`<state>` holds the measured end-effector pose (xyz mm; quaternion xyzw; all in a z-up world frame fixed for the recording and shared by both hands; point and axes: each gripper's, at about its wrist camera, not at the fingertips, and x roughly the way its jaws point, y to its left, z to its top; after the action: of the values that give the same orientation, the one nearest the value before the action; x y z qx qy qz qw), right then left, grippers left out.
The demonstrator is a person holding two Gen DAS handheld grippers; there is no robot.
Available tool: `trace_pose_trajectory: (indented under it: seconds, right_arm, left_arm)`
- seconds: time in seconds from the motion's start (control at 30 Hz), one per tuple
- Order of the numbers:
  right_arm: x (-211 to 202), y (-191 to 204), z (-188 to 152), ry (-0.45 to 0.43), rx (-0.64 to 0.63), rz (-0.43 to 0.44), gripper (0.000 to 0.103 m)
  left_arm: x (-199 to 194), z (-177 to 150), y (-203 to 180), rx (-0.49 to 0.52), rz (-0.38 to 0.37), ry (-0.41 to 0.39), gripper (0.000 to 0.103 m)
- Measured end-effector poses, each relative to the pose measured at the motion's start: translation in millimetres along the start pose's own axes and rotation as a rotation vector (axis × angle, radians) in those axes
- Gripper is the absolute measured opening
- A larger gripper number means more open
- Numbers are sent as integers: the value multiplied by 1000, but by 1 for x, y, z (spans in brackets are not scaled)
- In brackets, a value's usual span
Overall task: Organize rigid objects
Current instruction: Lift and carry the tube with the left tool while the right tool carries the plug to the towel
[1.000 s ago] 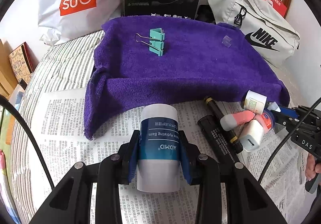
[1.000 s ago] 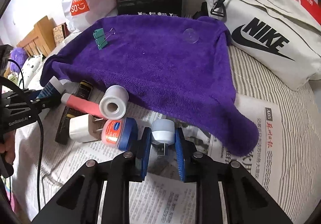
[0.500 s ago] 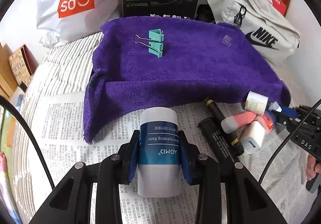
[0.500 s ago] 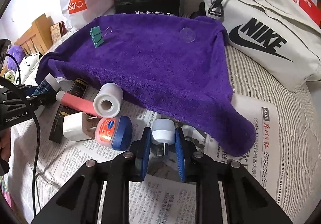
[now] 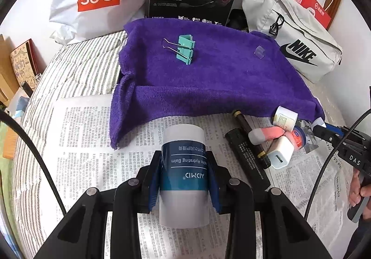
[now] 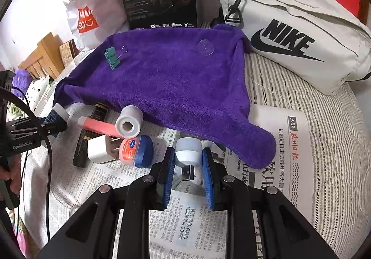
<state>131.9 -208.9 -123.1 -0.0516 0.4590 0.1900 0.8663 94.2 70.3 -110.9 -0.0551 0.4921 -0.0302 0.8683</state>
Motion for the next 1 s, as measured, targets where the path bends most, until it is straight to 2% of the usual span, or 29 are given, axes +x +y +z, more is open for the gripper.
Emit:
trace_pose_trajectory:
  seconds: [0.43,1.0]
  right_arm:
    - [-9,-2,12,-23,2,6,23]
    - [-3,-5,60,-74,-11,4,23]
  left_arm:
    - [-16,13,0,7,10,-15,34]
    - [-26,54,13,-17,-1,-67,34]
